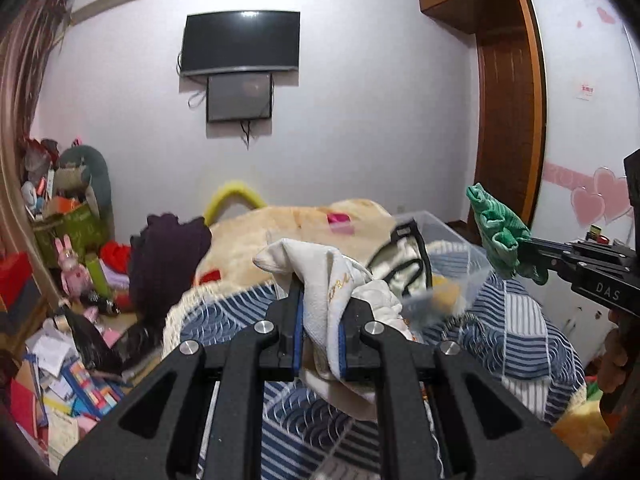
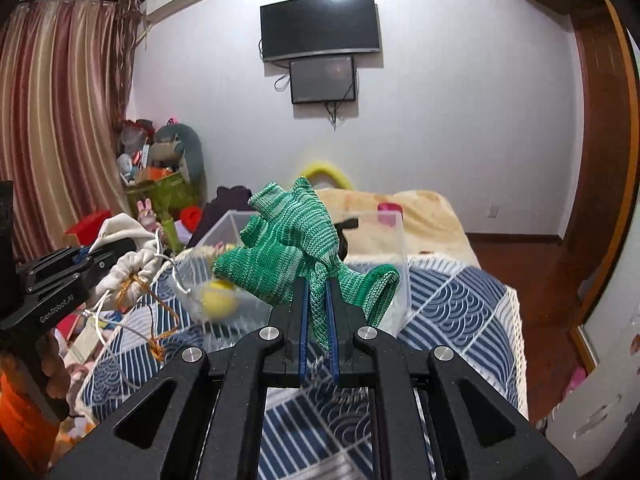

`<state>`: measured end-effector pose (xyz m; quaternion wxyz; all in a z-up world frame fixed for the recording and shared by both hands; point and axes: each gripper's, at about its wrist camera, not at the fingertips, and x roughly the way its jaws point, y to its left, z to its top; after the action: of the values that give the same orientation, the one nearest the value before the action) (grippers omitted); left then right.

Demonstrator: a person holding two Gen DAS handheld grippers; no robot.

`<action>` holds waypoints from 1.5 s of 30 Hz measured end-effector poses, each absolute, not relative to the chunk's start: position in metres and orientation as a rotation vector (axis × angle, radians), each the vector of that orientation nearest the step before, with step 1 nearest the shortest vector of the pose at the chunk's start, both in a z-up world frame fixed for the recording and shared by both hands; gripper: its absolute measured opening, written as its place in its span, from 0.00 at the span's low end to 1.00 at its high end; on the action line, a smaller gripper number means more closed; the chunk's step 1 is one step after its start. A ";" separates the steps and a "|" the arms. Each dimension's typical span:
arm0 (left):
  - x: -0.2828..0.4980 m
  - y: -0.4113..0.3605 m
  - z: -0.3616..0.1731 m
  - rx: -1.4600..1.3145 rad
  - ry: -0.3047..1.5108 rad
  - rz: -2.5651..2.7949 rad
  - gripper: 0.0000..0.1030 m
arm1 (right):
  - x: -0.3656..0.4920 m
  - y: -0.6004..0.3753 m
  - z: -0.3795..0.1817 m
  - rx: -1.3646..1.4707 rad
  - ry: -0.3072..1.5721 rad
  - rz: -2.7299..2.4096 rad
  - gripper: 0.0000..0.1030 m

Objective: Organize soft objects
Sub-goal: 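Drop the pouch into the box with the left tool while the right tool drops the glove in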

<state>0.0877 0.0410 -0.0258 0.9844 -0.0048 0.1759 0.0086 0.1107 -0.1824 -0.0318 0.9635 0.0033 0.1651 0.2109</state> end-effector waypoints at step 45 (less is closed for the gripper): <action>0.185 0.041 -0.066 -0.071 0.549 0.038 0.55 | 0.174 -0.157 -0.049 -0.031 0.450 0.425 0.38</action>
<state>0.1855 0.0413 -0.0657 0.9617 -0.0353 0.2711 0.0187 0.1741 -0.1571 -0.0486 0.9523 -0.0151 0.2215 0.2093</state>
